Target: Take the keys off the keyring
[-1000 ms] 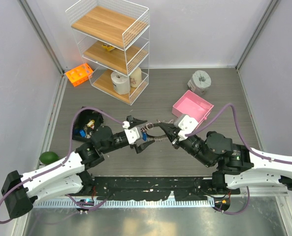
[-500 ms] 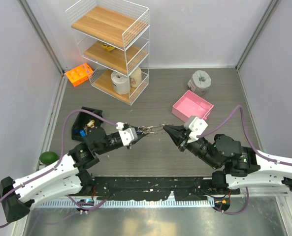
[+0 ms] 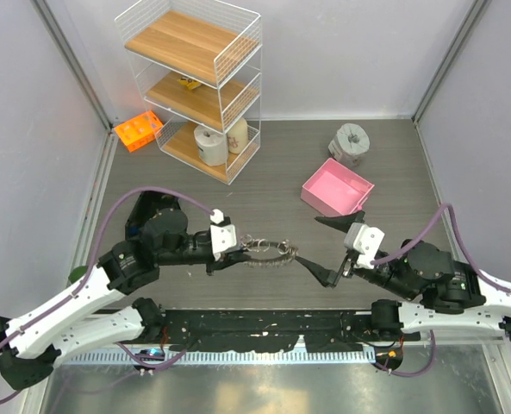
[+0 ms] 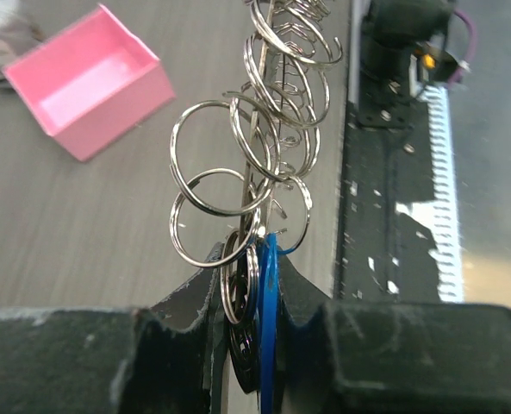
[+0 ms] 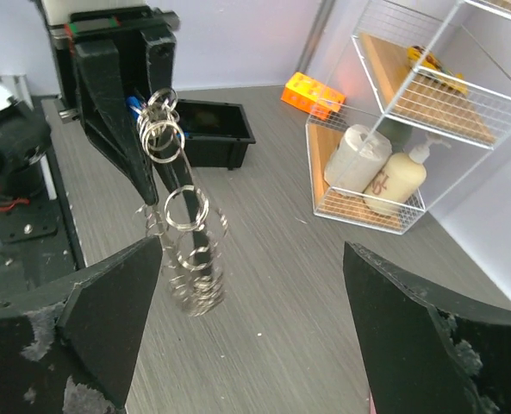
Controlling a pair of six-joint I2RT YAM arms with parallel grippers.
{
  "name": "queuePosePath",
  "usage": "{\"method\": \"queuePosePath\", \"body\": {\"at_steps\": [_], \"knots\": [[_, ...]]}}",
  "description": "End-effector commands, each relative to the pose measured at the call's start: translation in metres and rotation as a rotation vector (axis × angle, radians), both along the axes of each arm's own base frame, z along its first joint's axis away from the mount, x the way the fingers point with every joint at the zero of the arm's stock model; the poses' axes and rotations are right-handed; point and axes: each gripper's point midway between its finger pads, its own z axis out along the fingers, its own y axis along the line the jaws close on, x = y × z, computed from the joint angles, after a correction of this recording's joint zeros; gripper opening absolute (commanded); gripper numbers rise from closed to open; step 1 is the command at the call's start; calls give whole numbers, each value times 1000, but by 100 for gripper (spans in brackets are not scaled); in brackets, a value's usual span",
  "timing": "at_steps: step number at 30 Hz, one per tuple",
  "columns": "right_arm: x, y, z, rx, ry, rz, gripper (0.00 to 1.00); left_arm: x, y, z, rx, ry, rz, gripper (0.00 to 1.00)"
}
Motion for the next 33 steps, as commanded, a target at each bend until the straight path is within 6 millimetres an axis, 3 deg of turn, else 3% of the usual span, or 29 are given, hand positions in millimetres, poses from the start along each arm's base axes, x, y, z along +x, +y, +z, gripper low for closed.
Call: {"method": "queuePosePath", "body": {"at_steps": [1,10,14,15,21,23,26,29,30,32,33], "knots": [[-17,16,3,-111,-62,139,94,-30,1,3,24,79,-140,0],[-24,74,-16,-298,-48,239,92,-36,-2,3,35,73,-180,0],[-29,90,-14,-317,-47,285,90,-37,-4,-1,54,59,-194,0],[-27,99,-17,-331,-36,298,81,-38,-2,-4,68,23,-196,0],[-30,102,-15,-310,-20,326,73,-40,5,-8,85,-2,-187,0],[-31,102,-15,-303,-14,333,60,-40,6,-7,85,-11,-186,0],[-28,100,-12,-293,-6,321,23,-40,7,-6,84,-22,-184,0],[-27,97,-13,-291,4,315,8,-36,8,-5,83,-29,-158,0],[-27,97,-14,-289,10,312,5,-34,9,-5,81,-29,-147,4],[-25,94,-13,-280,19,298,5,-33,9,-1,65,-31,-131,26],[-23,93,-14,-277,24,282,5,-33,9,-1,56,-32,-131,47]]}}
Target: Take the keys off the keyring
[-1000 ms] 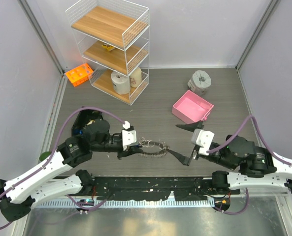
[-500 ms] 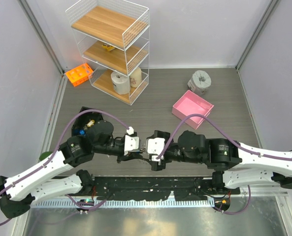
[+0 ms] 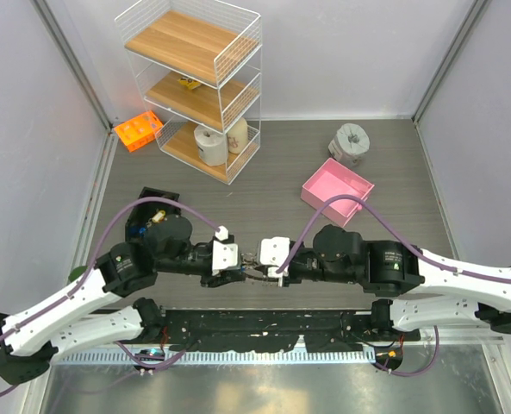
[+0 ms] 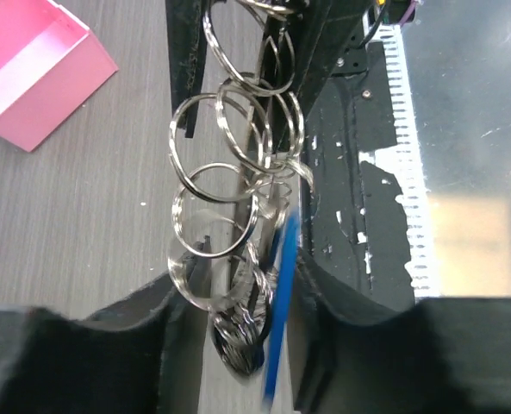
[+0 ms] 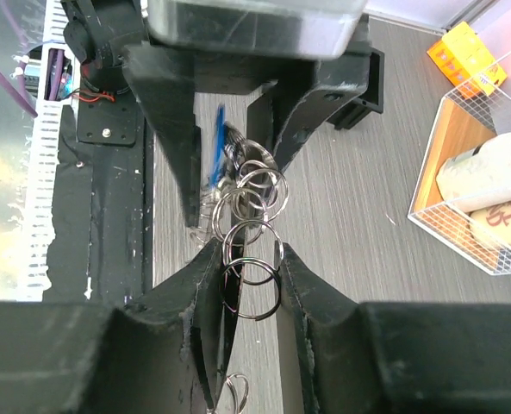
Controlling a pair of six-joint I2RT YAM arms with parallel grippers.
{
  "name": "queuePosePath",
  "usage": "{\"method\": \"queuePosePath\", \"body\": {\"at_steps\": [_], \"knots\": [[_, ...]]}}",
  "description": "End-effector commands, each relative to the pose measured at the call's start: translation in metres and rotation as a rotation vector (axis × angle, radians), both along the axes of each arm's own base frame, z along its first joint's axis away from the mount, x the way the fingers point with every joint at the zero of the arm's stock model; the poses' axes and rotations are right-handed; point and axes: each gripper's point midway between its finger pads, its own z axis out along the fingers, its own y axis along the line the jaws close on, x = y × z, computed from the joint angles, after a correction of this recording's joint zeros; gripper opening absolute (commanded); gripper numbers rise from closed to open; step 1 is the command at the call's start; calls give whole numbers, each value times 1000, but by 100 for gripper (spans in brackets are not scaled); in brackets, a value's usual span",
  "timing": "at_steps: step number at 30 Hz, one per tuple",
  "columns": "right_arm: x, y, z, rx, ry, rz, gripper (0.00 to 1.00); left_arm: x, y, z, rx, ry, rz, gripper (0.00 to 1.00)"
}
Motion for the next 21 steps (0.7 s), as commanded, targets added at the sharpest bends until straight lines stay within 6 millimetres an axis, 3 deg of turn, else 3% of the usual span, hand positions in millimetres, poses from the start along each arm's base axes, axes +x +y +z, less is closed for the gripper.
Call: {"method": "queuePosePath", "body": {"at_steps": [1,3,5,14,21], "knots": [[5,-6,30,104,13,-49,5,3,0,29,-104,-54,27,62],[11,-9,31,111,27,-88,5,7,3,33,-138,-67,69,78],[17,-12,31,117,46,-133,5,10,8,36,-172,-88,103,86],[55,-30,34,163,49,-380,5,23,25,64,-400,-102,282,85],[80,-43,52,225,-51,-521,5,29,8,60,-490,10,312,79]]}}
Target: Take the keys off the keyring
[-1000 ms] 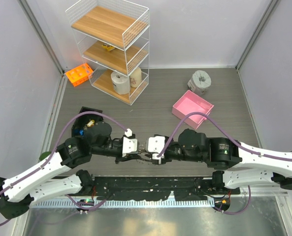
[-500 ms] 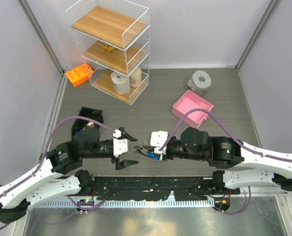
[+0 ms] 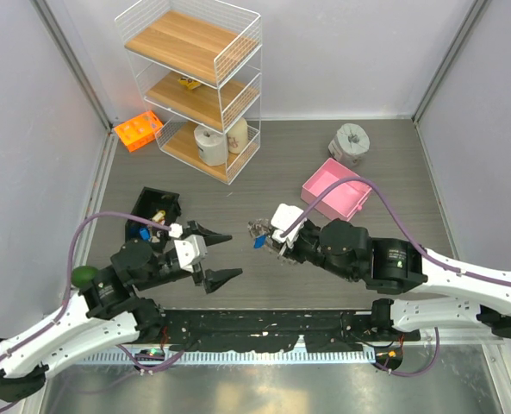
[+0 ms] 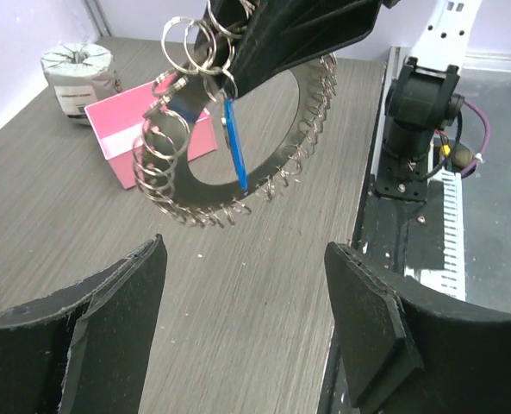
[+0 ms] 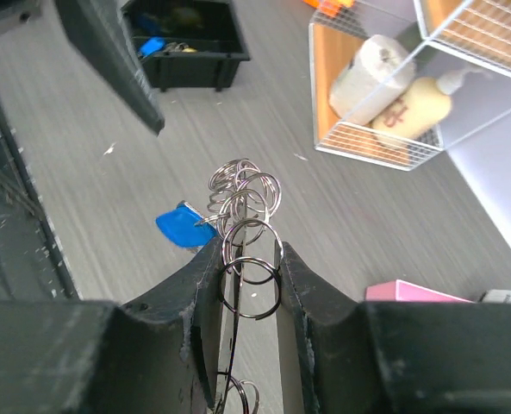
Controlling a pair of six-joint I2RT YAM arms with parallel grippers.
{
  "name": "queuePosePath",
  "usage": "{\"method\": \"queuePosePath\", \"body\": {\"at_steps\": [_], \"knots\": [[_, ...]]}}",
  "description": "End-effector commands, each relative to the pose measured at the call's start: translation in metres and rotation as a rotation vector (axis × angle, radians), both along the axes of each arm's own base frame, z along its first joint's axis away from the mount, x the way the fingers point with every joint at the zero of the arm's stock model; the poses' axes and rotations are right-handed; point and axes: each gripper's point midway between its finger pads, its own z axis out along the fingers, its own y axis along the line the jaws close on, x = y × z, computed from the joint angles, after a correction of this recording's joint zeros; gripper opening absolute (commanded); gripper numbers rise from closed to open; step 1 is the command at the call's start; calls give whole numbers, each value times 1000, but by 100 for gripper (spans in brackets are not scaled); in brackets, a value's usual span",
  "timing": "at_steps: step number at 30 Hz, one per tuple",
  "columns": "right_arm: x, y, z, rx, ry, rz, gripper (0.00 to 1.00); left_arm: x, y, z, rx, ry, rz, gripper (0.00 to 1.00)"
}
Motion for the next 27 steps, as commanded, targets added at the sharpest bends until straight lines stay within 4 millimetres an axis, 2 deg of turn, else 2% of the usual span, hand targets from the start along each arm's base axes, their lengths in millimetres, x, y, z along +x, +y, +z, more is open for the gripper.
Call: {"method": "queuePosePath", "body": {"at_steps": [1,5,9,15,23,26,27], "knots": [[24,-13,46,141,-108,-142,5,11,-16,22,-146,43,31,76],[31,-16,50,138,-167,-171,5,20,-26,28,-206,12,46,73],[30,-12,57,180,-258,-127,5,30,-34,37,-248,-42,63,73],[23,-5,58,138,-386,-24,5,42,-47,46,-281,-69,80,75],[22,3,60,106,-426,12,5,53,-58,48,-301,-79,94,74],[20,5,60,112,-419,23,5,54,-59,53,-301,-114,94,65],[20,5,60,113,-418,25,5,54,-59,55,-302,-113,89,58]]}}
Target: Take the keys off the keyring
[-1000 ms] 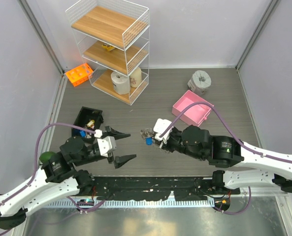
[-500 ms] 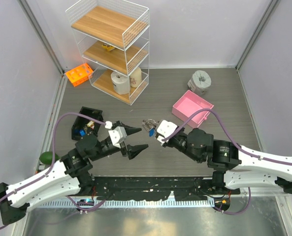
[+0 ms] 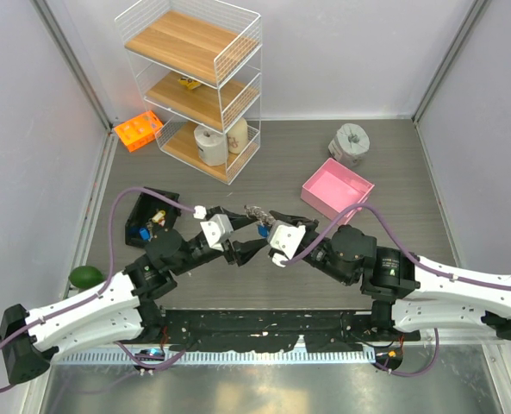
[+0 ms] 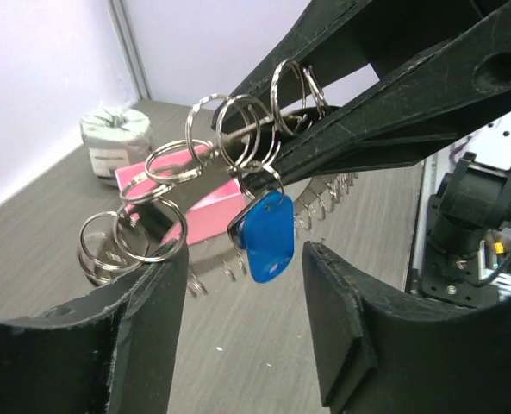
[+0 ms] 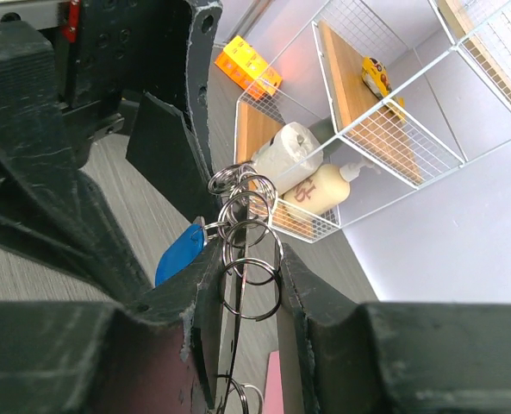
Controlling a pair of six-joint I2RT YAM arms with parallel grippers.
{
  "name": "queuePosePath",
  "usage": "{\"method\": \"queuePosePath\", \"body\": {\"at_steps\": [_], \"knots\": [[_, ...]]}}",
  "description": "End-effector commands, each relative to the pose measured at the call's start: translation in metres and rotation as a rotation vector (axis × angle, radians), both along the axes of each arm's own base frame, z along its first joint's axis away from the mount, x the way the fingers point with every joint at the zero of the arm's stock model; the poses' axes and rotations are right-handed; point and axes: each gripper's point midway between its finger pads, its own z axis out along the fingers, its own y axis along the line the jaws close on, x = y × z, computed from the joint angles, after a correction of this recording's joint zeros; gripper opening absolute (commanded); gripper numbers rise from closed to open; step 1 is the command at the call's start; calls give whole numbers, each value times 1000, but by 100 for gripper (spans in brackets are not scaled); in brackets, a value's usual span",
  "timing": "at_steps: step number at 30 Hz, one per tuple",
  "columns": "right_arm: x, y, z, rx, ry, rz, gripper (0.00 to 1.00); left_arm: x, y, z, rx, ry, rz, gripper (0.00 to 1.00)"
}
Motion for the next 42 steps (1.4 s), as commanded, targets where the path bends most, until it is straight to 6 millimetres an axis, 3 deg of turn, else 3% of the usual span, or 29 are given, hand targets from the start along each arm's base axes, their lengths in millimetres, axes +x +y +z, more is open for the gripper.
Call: {"method": "queuePosePath", "body": {"at_steps": [1,4,10,12,17,18,23,28,35,38,42], "knots": [[-2,3,34,104,-41,24,5,0,1,43,-103,-94,9,54],[-2,2,33,103,-41,22,5,1,2,46,-93,-84,16,45],[-1,2,27,95,-32,16,5,-4,4,48,-95,-70,-4,51],[-1,2,27,96,-31,12,5,-6,2,46,-84,-66,-16,41],[2,-2,25,93,-26,-11,5,-9,5,43,-65,3,-24,2],[2,-2,25,93,-26,-13,5,-11,7,44,-60,15,-22,0],[7,-8,15,64,-27,-52,5,-23,16,37,-26,137,-43,0],[9,-8,-7,-6,-8,-69,5,-34,35,28,79,274,-20,0],[-9,3,-38,-10,66,47,6,-44,48,33,171,357,-12,0],[-19,9,-48,-22,105,106,25,-46,51,36,250,370,-14,0],[-25,10,-54,0,135,133,40,-50,55,37,376,387,-31,0]]}}
